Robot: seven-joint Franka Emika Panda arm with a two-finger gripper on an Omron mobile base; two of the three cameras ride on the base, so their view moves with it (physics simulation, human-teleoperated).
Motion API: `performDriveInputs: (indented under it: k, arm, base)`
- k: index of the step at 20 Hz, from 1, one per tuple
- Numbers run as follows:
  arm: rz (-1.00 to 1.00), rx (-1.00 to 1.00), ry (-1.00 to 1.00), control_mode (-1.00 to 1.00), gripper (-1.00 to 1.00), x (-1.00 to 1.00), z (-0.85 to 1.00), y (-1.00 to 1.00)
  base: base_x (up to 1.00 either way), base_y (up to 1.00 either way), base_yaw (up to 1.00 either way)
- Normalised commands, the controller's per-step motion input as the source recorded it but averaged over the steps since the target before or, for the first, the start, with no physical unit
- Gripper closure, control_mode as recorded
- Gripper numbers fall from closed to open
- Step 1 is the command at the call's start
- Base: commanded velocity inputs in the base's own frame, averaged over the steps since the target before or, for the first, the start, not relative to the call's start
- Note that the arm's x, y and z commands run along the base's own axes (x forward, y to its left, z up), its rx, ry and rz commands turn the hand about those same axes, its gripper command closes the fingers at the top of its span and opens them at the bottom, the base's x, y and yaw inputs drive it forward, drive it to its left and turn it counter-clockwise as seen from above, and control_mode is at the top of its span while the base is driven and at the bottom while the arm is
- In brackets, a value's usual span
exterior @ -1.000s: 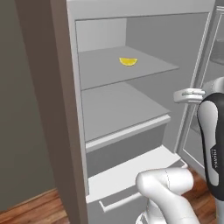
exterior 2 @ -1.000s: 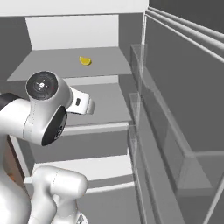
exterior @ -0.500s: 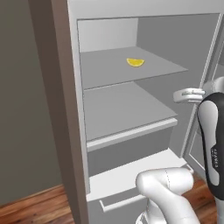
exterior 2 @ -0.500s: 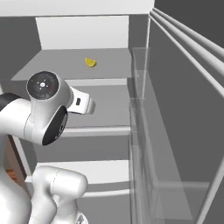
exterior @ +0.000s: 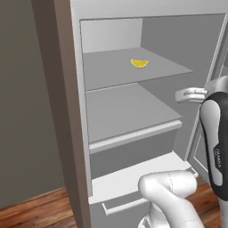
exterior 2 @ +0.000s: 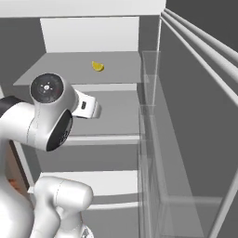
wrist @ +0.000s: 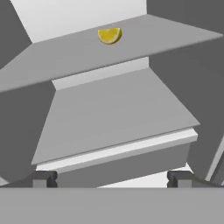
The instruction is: Take the cheese, steak, and lemon wedge from the fridge and place them on the plate on the dining counter to create an appetizer plate.
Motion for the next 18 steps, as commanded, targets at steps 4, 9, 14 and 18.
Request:
performDriveInputs:
  k: [4,9,14,18]
  arm:
    - [0.02,-0.01,0.05,-1.0,-1.0,0.34,0.49,0.0]
    - [0.02,-0.1,0.03,-1.0,-1.0,0.4,0.44,0.21]
    - [0.0,-0.17,0.0,-1.0,-1.0,0.53,0.07,0.36]
    - [0.0,-0.08,-0.01,-1.0,-1.0,0.45,0.0,0.03]
  base:
    - [0.0,0.0,0.0]
    - [0.0,0.0,0.0]
    - [0.0,0.0,0.0]
    - [0.0,0.0,0.0]
